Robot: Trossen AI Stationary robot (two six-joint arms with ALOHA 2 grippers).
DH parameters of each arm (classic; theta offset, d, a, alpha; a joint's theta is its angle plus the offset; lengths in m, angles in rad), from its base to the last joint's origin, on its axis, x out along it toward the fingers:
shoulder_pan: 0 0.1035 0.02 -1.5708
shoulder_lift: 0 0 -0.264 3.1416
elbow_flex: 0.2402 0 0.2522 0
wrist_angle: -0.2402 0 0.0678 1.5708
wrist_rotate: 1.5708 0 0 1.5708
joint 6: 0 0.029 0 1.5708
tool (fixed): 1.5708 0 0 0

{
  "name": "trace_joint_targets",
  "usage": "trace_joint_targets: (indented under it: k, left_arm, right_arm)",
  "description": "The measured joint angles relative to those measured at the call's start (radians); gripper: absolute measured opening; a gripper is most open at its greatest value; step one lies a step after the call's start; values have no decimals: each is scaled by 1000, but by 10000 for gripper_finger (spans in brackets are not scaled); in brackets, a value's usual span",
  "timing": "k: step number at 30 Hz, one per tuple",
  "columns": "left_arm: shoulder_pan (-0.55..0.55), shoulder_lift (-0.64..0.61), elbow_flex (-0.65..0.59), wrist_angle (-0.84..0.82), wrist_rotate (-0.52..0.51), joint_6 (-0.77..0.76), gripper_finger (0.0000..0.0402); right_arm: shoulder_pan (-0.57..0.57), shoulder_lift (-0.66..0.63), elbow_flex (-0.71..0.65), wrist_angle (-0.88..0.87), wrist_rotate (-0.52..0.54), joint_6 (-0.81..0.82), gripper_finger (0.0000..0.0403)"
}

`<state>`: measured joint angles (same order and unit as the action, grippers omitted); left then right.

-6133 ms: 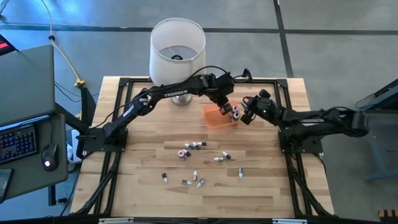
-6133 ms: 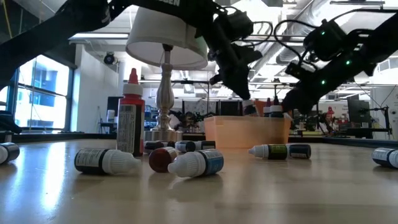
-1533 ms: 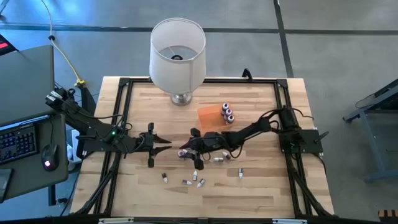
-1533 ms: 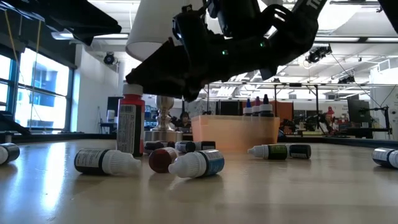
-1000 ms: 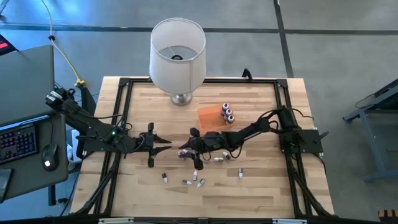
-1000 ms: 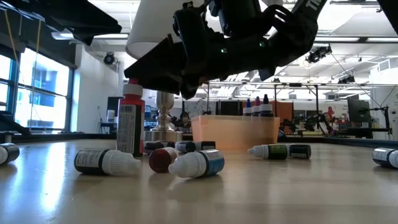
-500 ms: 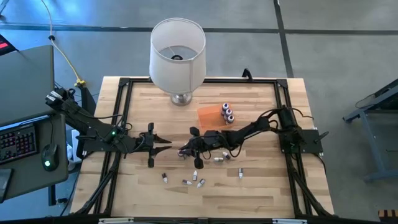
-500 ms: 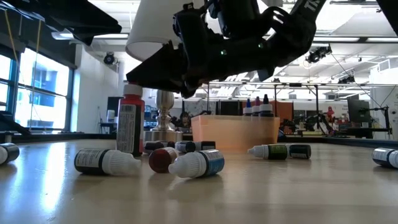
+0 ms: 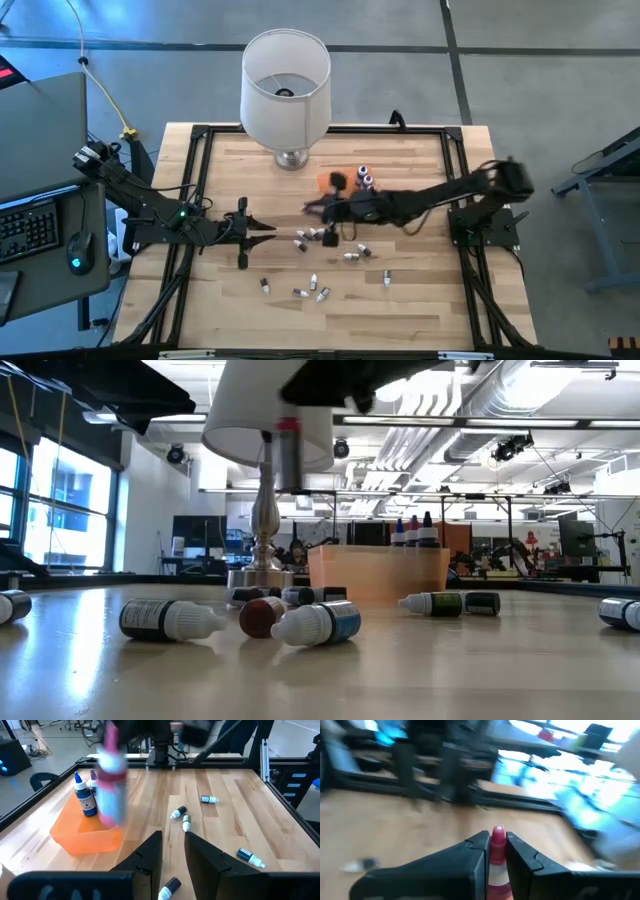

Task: Pick & Place food coloring
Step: Put the large pink food coloring bottle into the orange bin

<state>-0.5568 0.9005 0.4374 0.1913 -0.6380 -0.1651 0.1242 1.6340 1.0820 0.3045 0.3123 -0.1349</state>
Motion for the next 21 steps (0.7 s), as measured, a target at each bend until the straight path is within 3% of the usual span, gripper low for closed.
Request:
trace_joint_targets:
  k: [4,7,14,21]
  left_arm:
    - [0,1,0,27,0,-4,81]
    - [0,1,0,47,0,0,81]
    - [0,1,0,45,-5,0,81]
    - [0,1,0,46,-8,3,81]
  right_arm:
    - [0,-142,-84,-109,143,7,37]
    - [-6,-227,-210,-81,202,62,40]
    - [-62,-280,-557,413,195,132,34]
    - [-97,-275,-723,584,194,172,37]
